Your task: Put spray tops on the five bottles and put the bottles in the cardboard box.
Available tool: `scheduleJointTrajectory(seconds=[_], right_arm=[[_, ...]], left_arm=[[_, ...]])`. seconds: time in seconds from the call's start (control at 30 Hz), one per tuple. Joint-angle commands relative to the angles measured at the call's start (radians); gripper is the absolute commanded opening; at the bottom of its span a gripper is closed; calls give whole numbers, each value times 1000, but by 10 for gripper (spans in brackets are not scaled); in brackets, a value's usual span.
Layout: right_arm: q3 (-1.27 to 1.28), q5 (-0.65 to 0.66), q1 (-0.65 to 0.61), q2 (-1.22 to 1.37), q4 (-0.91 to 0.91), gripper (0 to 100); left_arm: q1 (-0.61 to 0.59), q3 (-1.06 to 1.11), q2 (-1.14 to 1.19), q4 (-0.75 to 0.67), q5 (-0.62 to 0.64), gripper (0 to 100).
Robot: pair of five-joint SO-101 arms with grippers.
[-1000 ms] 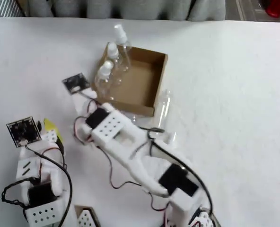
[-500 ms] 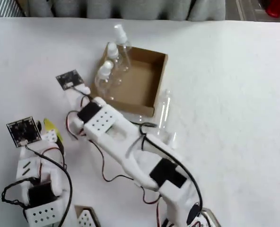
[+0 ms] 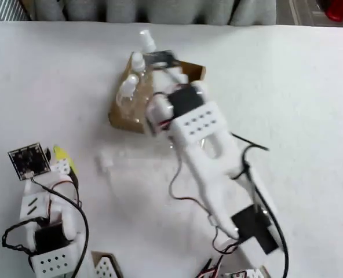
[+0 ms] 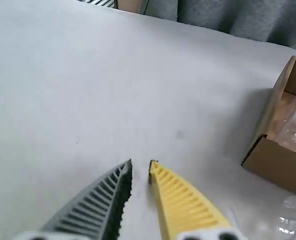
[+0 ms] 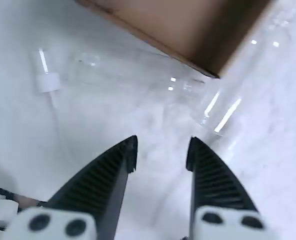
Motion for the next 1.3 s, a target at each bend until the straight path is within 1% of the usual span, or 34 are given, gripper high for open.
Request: scheduleJointTrajectory(seconds=[0.0, 0.03, 0.17, 0.33, 0.6, 0.77, 0.83, 1.0, 1.17, 1.23, 1.27], right_arm=[[173, 94, 110, -97, -67, 116], [241, 115, 128, -116, -102, 116], [505, 133, 196, -205, -272, 116], [692, 132, 246, -274, -421, 116], [804, 126, 260, -236, -538, 122], [812, 124, 254, -170, -567, 203], [812, 124, 257, -137, -581, 204], [809, 124, 252, -58, -628, 156], [793, 133, 259, -33, -645, 8], [769, 133, 263, -33, -598, 28], [752, 135, 265, -33, -572, 20]], left_arm=[[-12, -69, -16, 6, 12, 72], [-12, -69, -16, 6, 12, 72], [-12, -69, -16, 6, 11, 72], [-12, -69, -16, 6, 11, 72], [-12, -69, -16, 6, 11, 72], [-7, -68, -16, 6, 11, 72], [-7, -68, -16, 6, 11, 72], [-7, -68, -16, 6, 11, 72], [-7, -68, -16, 6, 11, 72], [-8, -68, -16, 6, 11, 72], [-8, -66, -16, 6, 11, 72]])
